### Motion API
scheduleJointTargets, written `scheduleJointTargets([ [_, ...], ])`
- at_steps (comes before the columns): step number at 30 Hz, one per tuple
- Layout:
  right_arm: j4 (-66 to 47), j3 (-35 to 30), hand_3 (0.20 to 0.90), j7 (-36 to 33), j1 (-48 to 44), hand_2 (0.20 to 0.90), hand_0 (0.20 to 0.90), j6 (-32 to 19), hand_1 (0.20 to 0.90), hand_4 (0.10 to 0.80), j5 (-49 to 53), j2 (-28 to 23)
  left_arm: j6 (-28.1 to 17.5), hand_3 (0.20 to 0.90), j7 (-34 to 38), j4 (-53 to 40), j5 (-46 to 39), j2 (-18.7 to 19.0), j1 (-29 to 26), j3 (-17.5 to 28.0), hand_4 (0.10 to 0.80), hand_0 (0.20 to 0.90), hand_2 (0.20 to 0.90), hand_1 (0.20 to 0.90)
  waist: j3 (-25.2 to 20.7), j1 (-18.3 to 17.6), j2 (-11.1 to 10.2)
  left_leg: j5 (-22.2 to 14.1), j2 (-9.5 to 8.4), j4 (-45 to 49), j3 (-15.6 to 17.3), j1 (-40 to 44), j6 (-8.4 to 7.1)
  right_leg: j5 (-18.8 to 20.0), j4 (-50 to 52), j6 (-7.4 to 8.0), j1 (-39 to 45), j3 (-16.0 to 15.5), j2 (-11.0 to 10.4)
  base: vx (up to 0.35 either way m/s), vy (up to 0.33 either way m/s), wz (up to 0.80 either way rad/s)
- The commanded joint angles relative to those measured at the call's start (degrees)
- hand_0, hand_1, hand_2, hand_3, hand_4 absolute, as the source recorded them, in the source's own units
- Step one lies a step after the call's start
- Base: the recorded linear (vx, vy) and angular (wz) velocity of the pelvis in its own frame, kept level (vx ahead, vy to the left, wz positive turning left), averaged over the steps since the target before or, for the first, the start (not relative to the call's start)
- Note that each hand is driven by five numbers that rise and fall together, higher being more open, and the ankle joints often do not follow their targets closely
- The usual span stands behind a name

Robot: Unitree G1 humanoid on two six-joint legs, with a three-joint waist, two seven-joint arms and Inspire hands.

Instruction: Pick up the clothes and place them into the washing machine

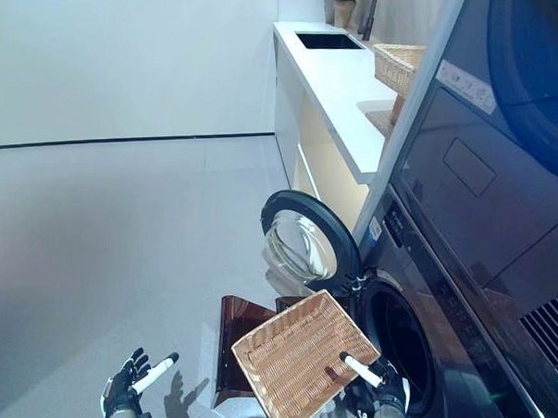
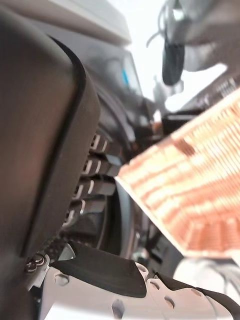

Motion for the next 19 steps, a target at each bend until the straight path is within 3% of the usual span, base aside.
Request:
scheduleJointTargets([
  [1, -1.32, -1.11, 0.900, -0.94, -3.99, 0.900, 0.900, -2.58, 0.900, 0.800, -2.31, -1.67, -3.30, 0.900, -0.68, 0.48, 1.18, 1.19, -4.99, 0.45, 0.800, 0.900, 0.900, 0.900, 0.19, 1.38, 0.98, -1.00, 2.00, -0.06, -0.83, 1.63, -2.43, 4.70, 0.64, 2.87, -1.42, -1.77, -2.27, 0.000, 0.000, 0.00],
  [19, -3.48, 0.62, 0.900, -1.94, -2.81, 0.900, 0.900, -3.56, 0.900, 0.800, -4.22, -1.04, -3.89, 0.900, -0.29, 0.27, 1.30, 0.52, -4.70, 0.11, 0.800, 0.900, 0.900, 0.900, 0.50, 0.72, 1.01, -1.05, 2.39, 0.36, -0.52, 2.49, -2.45, 4.38, 0.96, 2.64, -1.08, -0.91, -1.97, 0.002, -0.004, -0.03],
])
